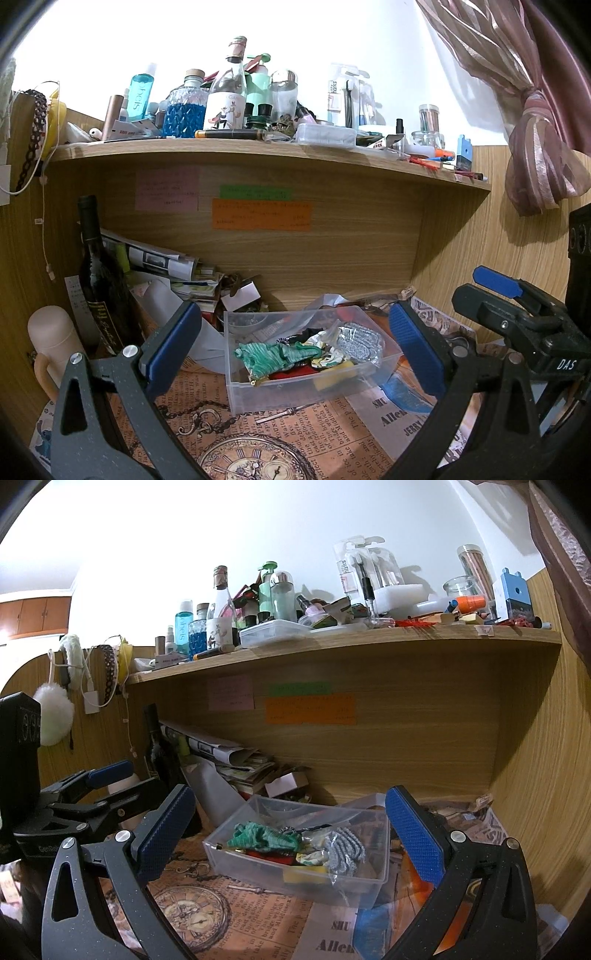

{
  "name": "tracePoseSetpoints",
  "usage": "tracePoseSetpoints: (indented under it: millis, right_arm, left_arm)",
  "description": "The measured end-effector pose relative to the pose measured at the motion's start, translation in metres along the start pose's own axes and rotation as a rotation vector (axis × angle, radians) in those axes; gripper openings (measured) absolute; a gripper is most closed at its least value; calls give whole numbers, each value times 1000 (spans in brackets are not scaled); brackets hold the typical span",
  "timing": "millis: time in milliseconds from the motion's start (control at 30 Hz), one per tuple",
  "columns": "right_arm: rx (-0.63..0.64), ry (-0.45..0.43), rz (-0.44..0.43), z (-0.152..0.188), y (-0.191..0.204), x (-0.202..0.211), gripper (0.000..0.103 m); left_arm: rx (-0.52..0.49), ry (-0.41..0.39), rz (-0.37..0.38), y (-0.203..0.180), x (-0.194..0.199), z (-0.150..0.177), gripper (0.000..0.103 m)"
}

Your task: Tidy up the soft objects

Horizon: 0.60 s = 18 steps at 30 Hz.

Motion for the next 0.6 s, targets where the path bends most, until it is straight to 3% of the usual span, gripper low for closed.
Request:
tracePoseSetpoints:
  millis: [600]
  right_arm:
    - [-2, 2, 0, 0, 0, 0, 103]
  left_arm:
    - [-7, 16, 13, 1, -4, 4, 103]
Point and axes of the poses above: each gripper's, at about its wrist camera, not at the fingertips, and x roughly against the way its jaws point, y to its left, z to its underside, the point moved 5 cm from there along -x, roughly the way its jaws point, and after that the axes turned 12 degrees about x, right-handed, at the moved point
